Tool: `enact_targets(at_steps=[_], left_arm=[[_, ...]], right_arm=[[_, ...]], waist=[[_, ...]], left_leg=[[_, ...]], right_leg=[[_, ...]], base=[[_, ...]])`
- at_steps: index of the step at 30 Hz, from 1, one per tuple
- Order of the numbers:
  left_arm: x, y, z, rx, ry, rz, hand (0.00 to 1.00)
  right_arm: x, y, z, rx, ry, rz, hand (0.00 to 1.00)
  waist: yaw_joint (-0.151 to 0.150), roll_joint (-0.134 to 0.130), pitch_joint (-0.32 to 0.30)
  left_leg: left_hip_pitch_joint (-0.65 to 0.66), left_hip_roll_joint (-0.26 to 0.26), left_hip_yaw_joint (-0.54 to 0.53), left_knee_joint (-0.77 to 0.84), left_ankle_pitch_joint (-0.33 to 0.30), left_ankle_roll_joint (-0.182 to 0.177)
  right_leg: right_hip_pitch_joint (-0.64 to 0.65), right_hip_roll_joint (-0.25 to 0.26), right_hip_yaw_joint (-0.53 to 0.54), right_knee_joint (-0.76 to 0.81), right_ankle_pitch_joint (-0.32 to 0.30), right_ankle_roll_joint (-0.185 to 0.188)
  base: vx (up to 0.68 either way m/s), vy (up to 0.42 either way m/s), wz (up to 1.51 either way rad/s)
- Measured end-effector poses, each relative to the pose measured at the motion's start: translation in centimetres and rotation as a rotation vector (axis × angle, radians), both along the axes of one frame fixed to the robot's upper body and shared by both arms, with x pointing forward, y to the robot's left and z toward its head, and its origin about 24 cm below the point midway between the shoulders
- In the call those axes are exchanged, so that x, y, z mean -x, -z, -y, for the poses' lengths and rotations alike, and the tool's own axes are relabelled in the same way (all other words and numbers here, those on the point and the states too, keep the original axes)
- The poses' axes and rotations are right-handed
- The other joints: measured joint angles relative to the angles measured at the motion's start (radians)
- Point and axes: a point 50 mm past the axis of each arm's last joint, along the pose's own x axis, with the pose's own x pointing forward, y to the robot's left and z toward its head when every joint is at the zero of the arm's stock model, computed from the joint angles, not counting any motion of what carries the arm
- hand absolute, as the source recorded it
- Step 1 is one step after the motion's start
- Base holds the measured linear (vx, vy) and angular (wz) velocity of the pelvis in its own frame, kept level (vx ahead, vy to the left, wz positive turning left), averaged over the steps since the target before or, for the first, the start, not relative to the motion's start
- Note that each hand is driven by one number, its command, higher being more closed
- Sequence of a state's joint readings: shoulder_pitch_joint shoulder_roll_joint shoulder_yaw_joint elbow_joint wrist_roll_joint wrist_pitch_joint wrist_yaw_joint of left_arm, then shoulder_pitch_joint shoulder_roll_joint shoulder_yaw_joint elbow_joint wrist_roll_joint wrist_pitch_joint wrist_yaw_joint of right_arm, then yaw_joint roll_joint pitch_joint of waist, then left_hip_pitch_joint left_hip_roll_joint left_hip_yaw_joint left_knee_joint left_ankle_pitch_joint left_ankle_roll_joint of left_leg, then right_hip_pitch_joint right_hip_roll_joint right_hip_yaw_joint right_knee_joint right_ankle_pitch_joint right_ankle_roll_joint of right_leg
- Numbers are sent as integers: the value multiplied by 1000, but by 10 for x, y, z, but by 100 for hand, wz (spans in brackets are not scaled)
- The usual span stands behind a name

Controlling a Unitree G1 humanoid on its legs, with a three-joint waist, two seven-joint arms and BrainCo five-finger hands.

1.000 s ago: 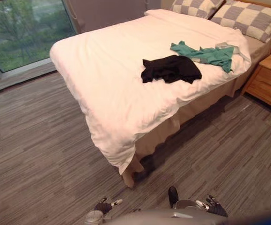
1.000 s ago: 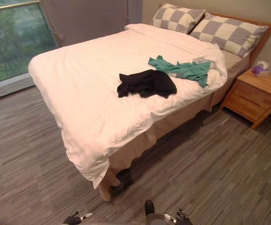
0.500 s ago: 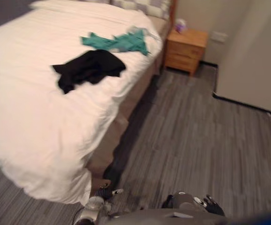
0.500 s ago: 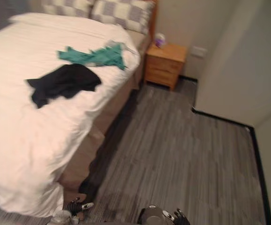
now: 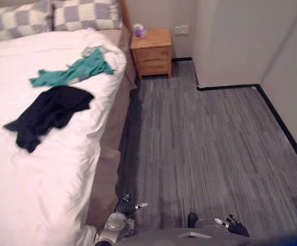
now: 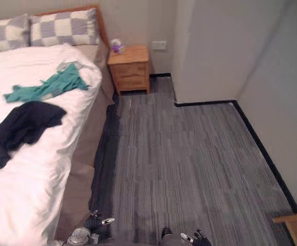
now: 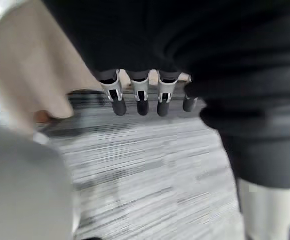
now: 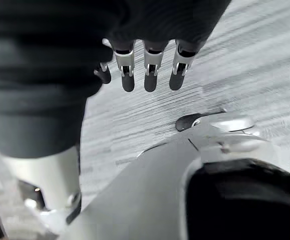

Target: Tidy the bed and pick cloth on bed and put in laundry

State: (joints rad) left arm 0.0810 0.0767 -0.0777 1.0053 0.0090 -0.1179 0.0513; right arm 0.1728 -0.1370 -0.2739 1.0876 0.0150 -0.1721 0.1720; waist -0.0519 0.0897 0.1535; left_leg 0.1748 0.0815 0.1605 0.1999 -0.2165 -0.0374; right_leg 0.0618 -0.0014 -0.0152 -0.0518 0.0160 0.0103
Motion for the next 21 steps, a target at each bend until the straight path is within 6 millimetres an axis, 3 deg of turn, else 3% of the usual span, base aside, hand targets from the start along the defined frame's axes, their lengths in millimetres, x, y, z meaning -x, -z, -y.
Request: enact_targets(at_steps=[1, 5, 9, 10, 21], left_arm=[[-4, -1, -3, -6, 5, 15, 0], [-12, -4, -3, -5, 17, 41, 0], [1, 2, -5, -8, 3, -24, 0], [11, 9, -18, 12, -130, -191, 0], [14, 9, -11, 51, -185, -172, 0]], right_arm=[[0, 0, -2, -4, 2, 7, 0], [7, 3, -10, -32, 60, 8, 0], [9, 3, -9, -39, 86, 11, 0], [2, 3, -12, -79, 149, 40, 0], [4, 1, -13, -70, 230, 76, 0]], waist=[[-11, -2, -4], [-10, -38, 3], [-3, -38, 3], [10, -54, -3], [18, -44, -13]], left_leg=[[4, -1, 10, -15, -7, -6], [38, -3, -9, -51, -10, -10], [64, -2, -34, -62, -12, -13], [93, 25, -58, -110, -36, -34], [44, 38, -47, -130, -36, -32]], right_leg=[[17, 0, -1, -46, 35, -1], [31, -2, -35, -51, 48, 1], [58, -2, -57, -51, 53, 8], [52, 15, -128, -52, 38, 0], [16, 19, -155, -51, 24, -10]], base=[[61, 104, -45], [9, 79, 12], [-13, 12, 14], [-20, 2, 5], [18, -2, 4]])
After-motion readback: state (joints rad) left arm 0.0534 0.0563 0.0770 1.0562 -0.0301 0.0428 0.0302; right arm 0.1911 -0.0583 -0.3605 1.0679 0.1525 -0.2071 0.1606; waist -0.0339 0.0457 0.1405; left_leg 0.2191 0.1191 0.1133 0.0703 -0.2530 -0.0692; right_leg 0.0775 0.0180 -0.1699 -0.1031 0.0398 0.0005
